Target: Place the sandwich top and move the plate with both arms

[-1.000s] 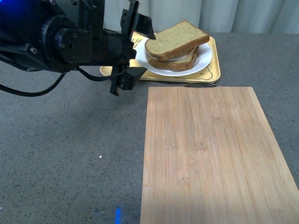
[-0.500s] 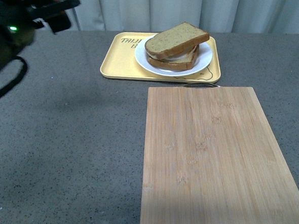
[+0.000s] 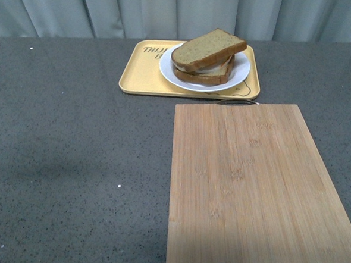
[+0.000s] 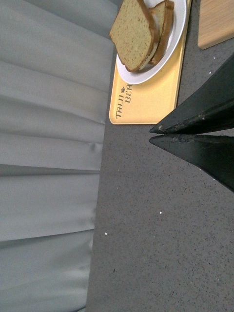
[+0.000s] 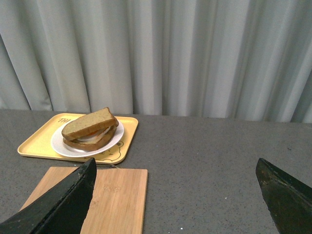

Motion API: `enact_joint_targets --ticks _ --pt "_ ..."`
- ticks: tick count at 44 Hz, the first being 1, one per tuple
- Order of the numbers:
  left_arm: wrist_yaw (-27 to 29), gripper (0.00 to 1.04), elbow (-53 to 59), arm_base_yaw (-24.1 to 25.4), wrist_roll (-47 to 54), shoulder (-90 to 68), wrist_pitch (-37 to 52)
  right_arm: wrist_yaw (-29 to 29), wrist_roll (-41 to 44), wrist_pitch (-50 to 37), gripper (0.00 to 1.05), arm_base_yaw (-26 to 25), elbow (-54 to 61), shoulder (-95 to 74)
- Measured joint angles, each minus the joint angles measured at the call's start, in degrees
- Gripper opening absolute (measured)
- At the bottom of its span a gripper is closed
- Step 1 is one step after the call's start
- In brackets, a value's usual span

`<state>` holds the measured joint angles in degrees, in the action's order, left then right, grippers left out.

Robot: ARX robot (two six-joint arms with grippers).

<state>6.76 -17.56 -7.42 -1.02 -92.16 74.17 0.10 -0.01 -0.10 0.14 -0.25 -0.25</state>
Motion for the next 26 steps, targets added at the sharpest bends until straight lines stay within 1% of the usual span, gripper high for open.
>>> enact_joint_targets --ticks 11,14,17,20,22,26 --pt "-1.33 0.04 6.23 2.1 0.2 8.83 -3.06 0.0 0.0 0.0 0.95 0.0 0.0 0.0" --pt "-2.27 0.04 7.72 2.78 0.26 15.45 -9.22 0.0 0.0 0.0 0.95 0.0 0.0 0.0" --pt "-2.91 0.04 9.22 3.23 0.39 20.94 -12.17 0.0 0.0 0.02 0.95 0.0 0.0 0.0" --pt "-6.27 0.04 10.84 5.73 0.57 25.11 -14.45 0.0 0.0 0.0 0.95 0.0 0.0 0.0" --pt "-6.4 0.04 11.98 6.82 0.57 27.8 -16.24 0.0 0.0 0.0 0.95 0.0 0.0 0.0" --pt "-6.54 0.04 13.49 7.3 0.57 32.44 -19.5 0.02 0.0 0.02 0.95 0.0 0.0 0.0"
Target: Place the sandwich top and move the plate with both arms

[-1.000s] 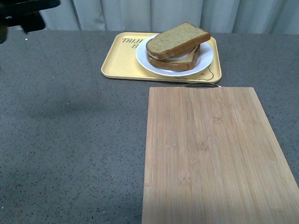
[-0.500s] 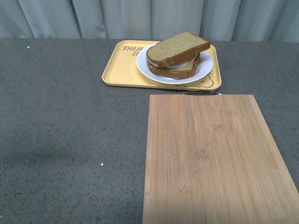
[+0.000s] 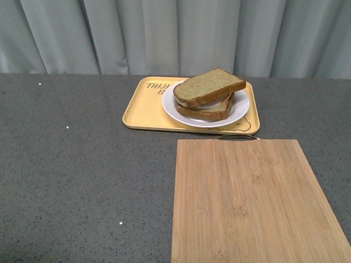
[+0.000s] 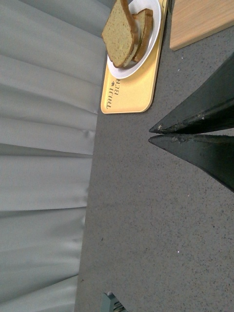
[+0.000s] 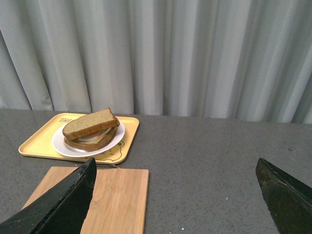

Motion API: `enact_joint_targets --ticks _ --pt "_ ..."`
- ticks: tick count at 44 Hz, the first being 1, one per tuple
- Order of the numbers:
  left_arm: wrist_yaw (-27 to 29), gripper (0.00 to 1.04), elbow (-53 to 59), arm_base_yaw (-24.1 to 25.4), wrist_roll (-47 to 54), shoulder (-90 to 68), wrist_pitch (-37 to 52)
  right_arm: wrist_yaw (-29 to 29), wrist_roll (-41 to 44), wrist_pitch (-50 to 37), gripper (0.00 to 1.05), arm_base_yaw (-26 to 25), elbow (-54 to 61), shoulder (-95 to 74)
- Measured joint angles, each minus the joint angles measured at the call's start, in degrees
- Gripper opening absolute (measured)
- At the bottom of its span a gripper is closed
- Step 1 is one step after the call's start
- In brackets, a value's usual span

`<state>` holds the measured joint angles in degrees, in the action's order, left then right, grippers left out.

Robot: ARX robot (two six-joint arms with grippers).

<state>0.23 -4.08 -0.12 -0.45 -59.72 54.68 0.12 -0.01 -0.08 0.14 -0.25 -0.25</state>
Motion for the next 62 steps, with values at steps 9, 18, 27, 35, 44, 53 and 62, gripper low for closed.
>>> enact_joint_targets --ticks 9,18,27,35,44,53,62 --pt "-0.09 0.04 1.95 0.0 0.0 8.9 -6.75 -0.02 0.0 0.0 0.95 0.0 0.0 0.0" --pt "-0.09 0.04 2.99 0.0 0.0 16.41 -13.05 0.0 0.0 0.0 0.95 0.0 0.0 0.0" --pt "-0.13 0.04 3.02 0.0 0.02 24.61 -20.24 -0.02 0.0 -0.02 0.95 0.0 0.0 0.0" --pt "-0.15 0.04 3.04 0.0 0.02 29.94 -25.22 -0.02 0.0 -0.02 0.95 0.0 0.0 0.0" --pt "-0.17 0.04 3.06 0.0 0.02 37.29 -32.15 -0.02 0.0 0.0 0.95 0.0 0.0 0.0" --pt "-0.15 0.04 3.06 0.0 0.02 43.19 -37.92 -0.02 0.0 0.0 0.95 0.0 0.0 0.0" --pt "-0.15 0.04 3.06 0.0 0.02 47.23 -41.97 -0.02 0.0 0.0 0.95 0.0 0.0 0.0"
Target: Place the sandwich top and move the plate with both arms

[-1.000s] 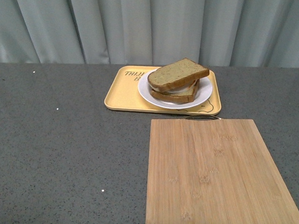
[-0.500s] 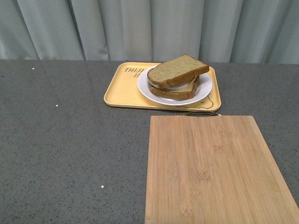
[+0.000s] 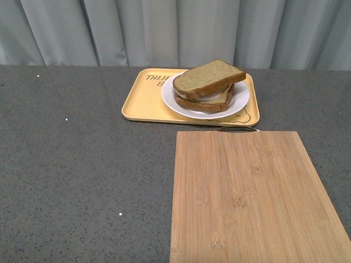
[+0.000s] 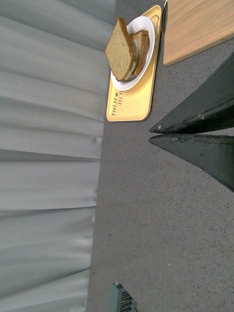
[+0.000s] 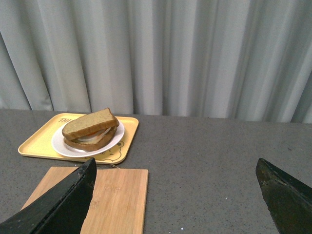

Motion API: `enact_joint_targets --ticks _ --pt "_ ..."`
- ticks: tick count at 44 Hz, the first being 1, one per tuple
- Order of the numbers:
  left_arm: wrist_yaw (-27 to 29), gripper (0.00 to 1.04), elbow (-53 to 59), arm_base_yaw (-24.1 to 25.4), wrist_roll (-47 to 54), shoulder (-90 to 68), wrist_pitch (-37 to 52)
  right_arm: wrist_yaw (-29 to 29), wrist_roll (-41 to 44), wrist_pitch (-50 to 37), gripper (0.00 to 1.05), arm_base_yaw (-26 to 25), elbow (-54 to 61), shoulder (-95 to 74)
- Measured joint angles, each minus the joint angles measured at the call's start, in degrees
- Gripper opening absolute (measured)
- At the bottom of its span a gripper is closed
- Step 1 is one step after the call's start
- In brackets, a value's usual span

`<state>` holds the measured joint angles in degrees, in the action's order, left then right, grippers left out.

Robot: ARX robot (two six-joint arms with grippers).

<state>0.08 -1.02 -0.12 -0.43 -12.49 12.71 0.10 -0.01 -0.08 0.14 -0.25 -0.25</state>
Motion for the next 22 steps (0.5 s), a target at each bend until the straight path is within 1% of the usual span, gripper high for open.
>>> enact_joint_targets --ticks 10,12,14,16,22 --pt "0.0 0.04 0.0 0.0 -0.02 2.49 -2.47 0.0 0.0 -0.02 0.95 0.0 0.0 0.0" --pt "0.0 0.04 -0.02 0.0 -0.02 4.26 -4.44 0.02 0.0 -0.02 0.95 0.0 0.0 0.0" --pt "-0.09 0.04 -0.02 0.0 0.0 7.43 -9.16 0.0 0.0 -0.02 0.95 0.0 0.0 0.0" --pt "-0.09 0.04 -0.02 0.0 0.0 10.12 -11.85 0.0 0.0 -0.02 0.95 0.0 0.0 0.0" --pt "-0.09 0.04 -0.02 0.0 0.0 12.15 -12.57 0.02 0.0 -0.02 0.95 0.0 0.0 0.0"
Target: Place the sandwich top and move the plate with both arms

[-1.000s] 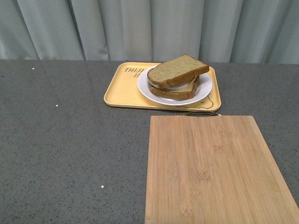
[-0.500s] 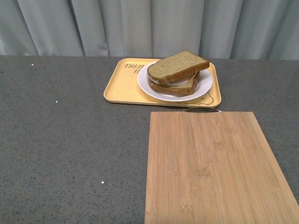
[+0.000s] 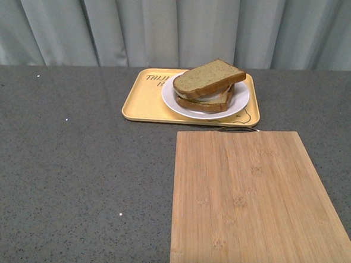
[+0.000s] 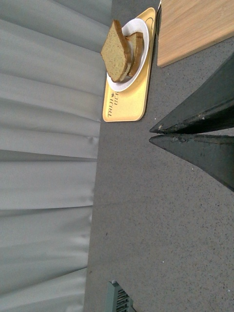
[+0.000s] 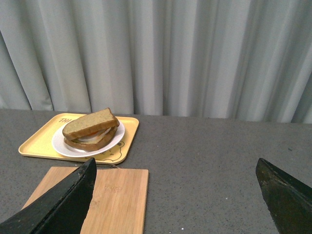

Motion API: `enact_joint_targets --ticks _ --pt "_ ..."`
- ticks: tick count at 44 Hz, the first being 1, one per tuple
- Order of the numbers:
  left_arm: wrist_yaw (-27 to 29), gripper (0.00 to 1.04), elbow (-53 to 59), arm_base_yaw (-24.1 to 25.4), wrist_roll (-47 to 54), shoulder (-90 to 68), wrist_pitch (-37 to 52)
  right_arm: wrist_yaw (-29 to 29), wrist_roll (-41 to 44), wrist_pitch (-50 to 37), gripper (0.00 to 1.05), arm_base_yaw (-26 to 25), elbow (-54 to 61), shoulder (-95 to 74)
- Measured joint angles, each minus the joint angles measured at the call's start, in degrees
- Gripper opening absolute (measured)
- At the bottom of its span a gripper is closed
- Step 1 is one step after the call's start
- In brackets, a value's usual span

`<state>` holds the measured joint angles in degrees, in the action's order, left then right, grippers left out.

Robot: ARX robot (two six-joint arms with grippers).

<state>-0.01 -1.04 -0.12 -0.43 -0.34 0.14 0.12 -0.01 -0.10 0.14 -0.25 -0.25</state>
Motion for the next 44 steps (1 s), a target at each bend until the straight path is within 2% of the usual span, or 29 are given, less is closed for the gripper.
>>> enact_joint_targets --ticks 9,12,26,44 --pt "0.0 0.36 0.0 0.0 0.0 0.04 0.0 -0.02 0.0 0.0 0.95 0.0 0.0 0.0" --pt "0.0 0.52 0.0 0.0 0.0 0.04 0.0 -0.02 0.0 0.0 0.95 0.0 0.0 0.0" --pt "0.0 0.98 0.0 0.0 0.0 0.07 0.0 -0.02 0.0 0.02 0.95 0.0 0.0 0.0" --pt "0.0 0.98 0.0 0.0 0.07 0.07 -0.02 -0.02 0.0 0.0 0.95 0.0 0.0 0.0"
